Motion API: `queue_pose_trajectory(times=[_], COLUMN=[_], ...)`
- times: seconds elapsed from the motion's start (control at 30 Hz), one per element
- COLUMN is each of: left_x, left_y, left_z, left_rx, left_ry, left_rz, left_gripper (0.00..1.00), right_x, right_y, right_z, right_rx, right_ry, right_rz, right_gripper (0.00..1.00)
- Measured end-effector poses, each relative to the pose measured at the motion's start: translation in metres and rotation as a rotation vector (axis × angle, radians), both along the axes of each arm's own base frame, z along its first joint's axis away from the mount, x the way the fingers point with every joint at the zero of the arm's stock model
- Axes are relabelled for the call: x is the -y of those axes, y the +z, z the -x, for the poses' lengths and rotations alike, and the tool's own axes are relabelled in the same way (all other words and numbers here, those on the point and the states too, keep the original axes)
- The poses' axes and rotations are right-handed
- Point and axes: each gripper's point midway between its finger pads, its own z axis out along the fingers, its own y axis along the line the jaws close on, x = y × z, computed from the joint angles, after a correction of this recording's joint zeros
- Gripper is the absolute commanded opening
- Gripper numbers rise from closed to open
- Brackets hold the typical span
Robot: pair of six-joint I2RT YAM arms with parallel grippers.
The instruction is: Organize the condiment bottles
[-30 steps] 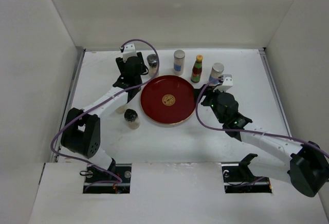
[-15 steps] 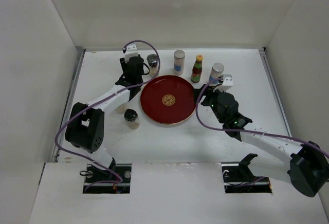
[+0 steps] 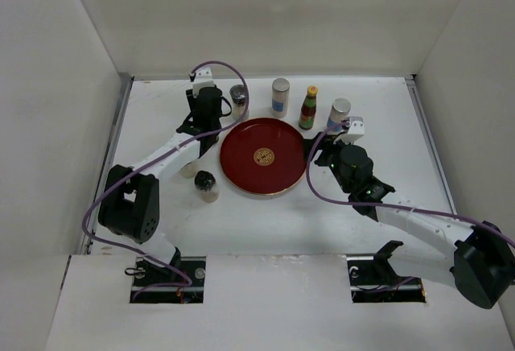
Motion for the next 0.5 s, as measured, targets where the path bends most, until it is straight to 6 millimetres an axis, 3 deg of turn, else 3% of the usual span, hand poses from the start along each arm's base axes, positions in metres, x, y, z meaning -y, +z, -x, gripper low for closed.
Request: queue_pose_trajectory(times=[0.23,0.37,0.5], left_x=[0.004,0.027,0.055], left_y=[0.050,0.076,0.080], left_z=[0.008,0.014,0.018], left_rx=[0.090,0.147,0.157], left_ry=[-0.024,-0.079,-0.148], left_rz=[0.015,0.041,0.065], left_gripper=[0.17,0.17,0.17], right_x=[0.000,0.000,0.000], right_y=[0.000,0.000,0.000], right_z=[0.000,0.000,0.000], right_rx=[0.000,0.000,0.000], right_ry=[0.000,0.000,0.000], right_rz=[0.000,0.000,-0.001], right_gripper=[0.73,0.73,0.73])
